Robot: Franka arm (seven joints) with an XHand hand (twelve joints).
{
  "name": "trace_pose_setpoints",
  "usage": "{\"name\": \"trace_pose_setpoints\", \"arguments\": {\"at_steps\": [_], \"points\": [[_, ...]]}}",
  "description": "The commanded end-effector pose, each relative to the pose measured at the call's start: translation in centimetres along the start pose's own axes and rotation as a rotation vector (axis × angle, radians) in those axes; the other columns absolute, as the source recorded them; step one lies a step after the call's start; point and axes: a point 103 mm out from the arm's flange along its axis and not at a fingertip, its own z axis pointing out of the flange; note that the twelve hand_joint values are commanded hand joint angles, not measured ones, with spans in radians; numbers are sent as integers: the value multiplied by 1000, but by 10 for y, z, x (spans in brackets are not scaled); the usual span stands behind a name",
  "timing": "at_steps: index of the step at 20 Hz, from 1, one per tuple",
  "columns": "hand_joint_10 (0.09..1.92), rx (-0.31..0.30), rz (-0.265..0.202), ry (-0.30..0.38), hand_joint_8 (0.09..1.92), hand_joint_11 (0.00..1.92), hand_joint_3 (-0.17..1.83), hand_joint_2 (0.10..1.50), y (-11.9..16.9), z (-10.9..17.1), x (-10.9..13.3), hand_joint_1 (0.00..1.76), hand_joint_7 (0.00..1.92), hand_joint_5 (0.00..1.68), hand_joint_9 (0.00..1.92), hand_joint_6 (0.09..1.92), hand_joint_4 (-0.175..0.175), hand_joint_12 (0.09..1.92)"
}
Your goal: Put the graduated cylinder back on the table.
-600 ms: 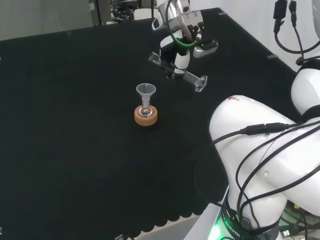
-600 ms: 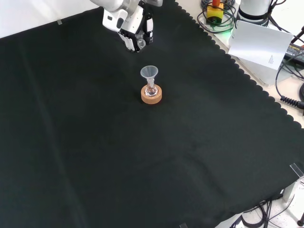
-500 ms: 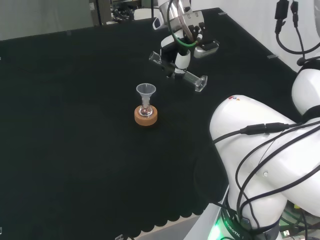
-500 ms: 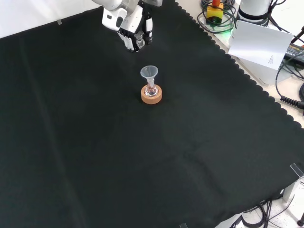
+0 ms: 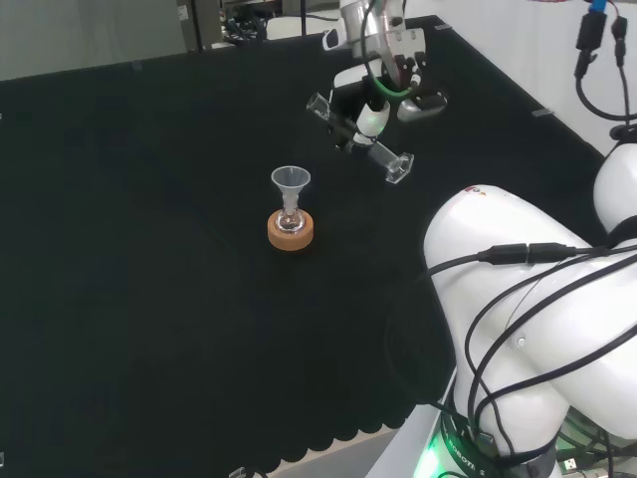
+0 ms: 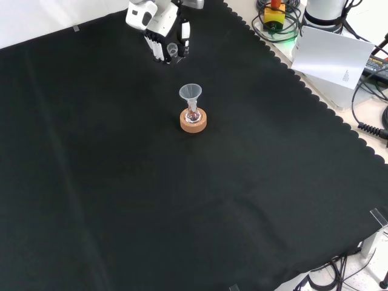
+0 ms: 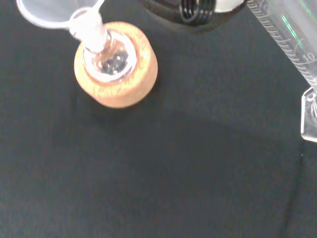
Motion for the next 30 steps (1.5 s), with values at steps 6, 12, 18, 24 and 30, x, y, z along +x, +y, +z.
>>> {"name": "trace_pose_setpoints", "arguments": {"at_steps": [6,12,18,24,30], "points": [[843,-191,-101,96,969,1200,-9,1038,23,5,-13,1507,966,1064,1180,787,-169,648],[845,-268,-151,155,971,1197,-8,1038,42,4,-16,1507,965,1067,1178,789,-172,648],[846,-320,-184,217,973,1195,-8,1038,58,16,-20,1507,965,1067,1177,790,-175,648],[845,-390,-202,276,978,1196,-8,1039,72,31,-26,1507,964,1067,1176,791,-175,649],[846,-445,-206,355,978,1196,-8,1039,83,43,-34,1507,963,1067,1175,791,-175,651]]}}
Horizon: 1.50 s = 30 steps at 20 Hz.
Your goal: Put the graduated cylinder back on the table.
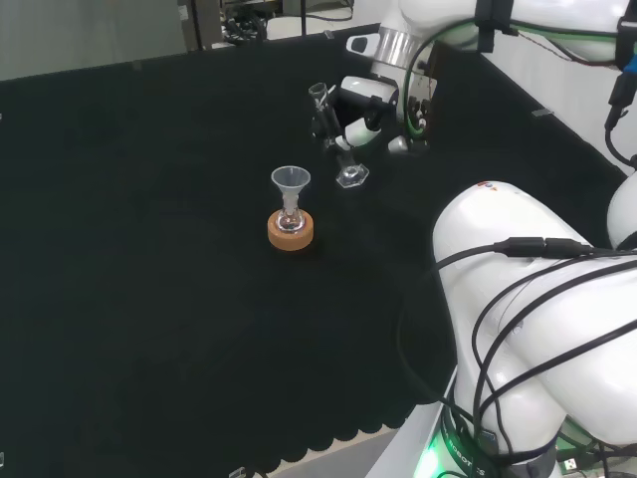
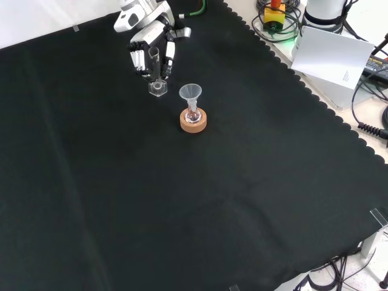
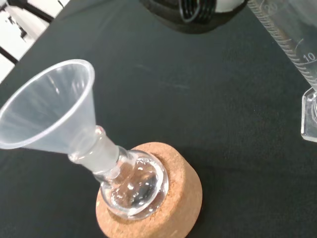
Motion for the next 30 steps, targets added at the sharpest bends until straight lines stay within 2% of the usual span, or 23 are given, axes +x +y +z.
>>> {"name": "trace_pose_setpoints", "arguments": {"at_steps": [1,8,19,30], "points": [[846,-58,-1,79,978,1196,-8,1039,2,13,-13,1507,963,1067,1175,791,-175,651],[845,-134,-3,112,981,1196,-8,1039,4,19,-21,1507,963,1067,1175,791,-175,652],[844,-164,11,122,983,1194,-8,1039,7,29,-30,1507,960,1068,1177,791,-175,655],[840,-186,17,163,992,1188,-7,1040,8,32,-39,1507,954,1066,1178,791,-175,660]]}}
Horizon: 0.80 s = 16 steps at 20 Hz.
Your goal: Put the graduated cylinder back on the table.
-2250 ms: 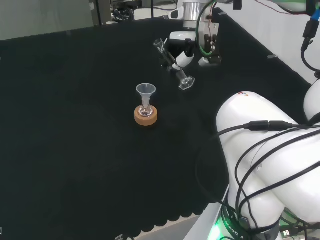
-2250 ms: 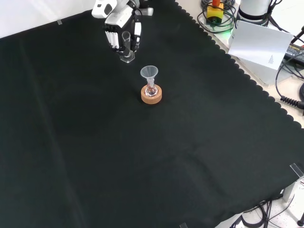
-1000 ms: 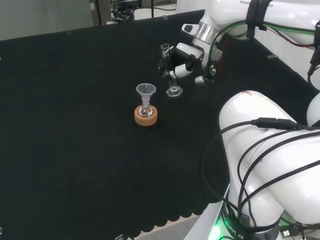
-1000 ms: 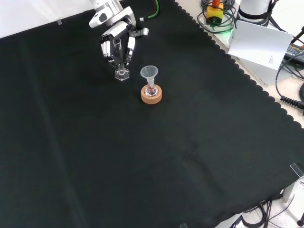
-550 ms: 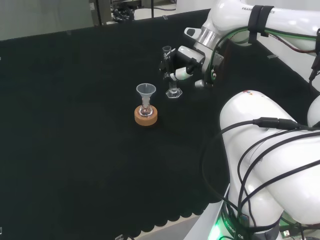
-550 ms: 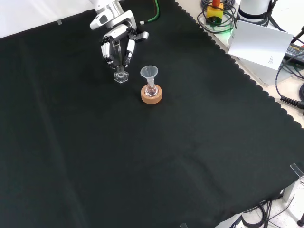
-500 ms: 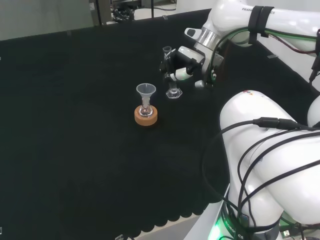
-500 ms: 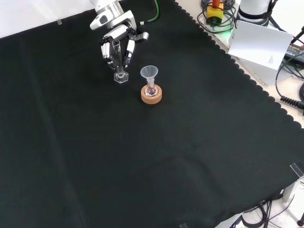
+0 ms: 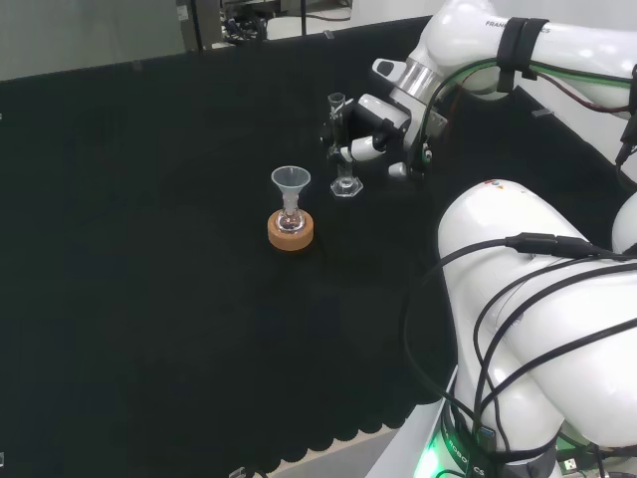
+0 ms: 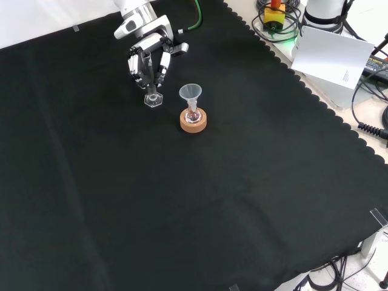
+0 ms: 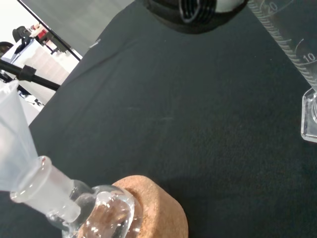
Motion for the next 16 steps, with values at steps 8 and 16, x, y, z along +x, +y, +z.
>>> {"name": "trace_pose_setpoints", "arguments": {"at_steps": [8,16], "points": [[848,-1,4,25,1012,1183,-5,1043,1,7,-6,1505,940,1062,1172,796,-175,675],[894,-8,7,26,1087,1141,2,1058,0,6,-7,1502,890,1028,1142,830,-175,728]]}}
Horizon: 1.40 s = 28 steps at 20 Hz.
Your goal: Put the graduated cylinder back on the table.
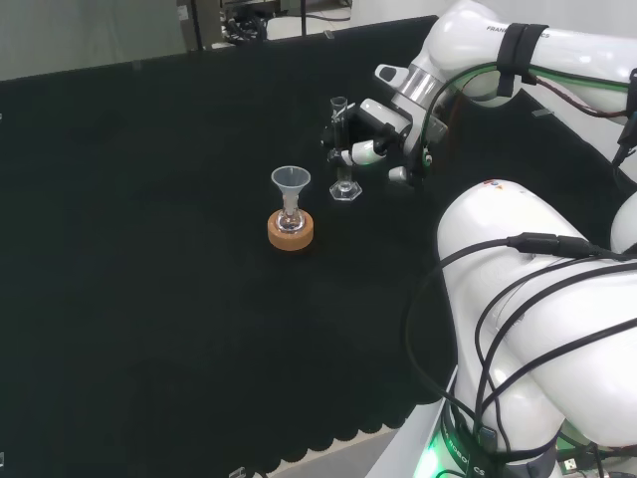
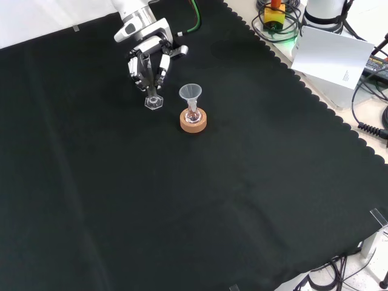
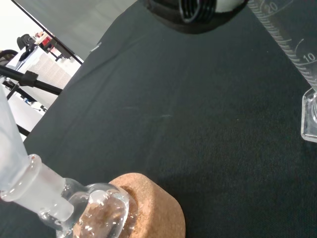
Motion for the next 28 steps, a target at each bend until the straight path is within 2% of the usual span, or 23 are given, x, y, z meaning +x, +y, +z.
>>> {"name": "trace_pose_setpoints", "arguments": {"at_steps": [1,4,6,7,10,11,13,14,17,19,23,28], "points": [[908,0,3,-6,1109,1126,4,1063,0,-2,-1,1500,875,1016,1132,839,-175,743],[935,10,5,-2,1173,1071,4,1078,0,-4,-3,1496,834,954,1107,862,-163,805],[861,13,9,5,1132,1061,4,1098,0,-5,-4,1413,863,879,1140,1083,-109,843],[833,15,12,8,1122,1061,3,1102,0,-5,-5,1390,871,860,1153,1142,-94,856],[801,20,16,21,1118,1062,2,1107,-1,-6,-7,1369,875,840,1169,1195,-80,869],[720,20,17,24,1101,1060,4,1123,-2,-7,-7,1309,901,850,1152,1195,-42,875],[552,25,16,21,862,1061,6,1153,-2,-8,-7,1194,938,864,1144,1175,-124,884],[482,27,14,18,767,1070,5,1160,-2,-9,-7,1167,949,865,1149,1170,-149,888],[296,36,12,6,613,1079,-124,1150,-2,-10,-6,1213,947,834,1182,855,-132,895],[235,37,12,2,584,1055,-163,1144,-3,-11,-6,1213,938,840,1197,756,-118,914],[190,47,14,-11,566,1015,-175,1129,-3,-13,-5,1203,925,837,1204,709,-104,944],[158,56,29,14,559,944,-175,1123,-3,-14,-8,1169,885,820,1187,687,-97,992]]}}
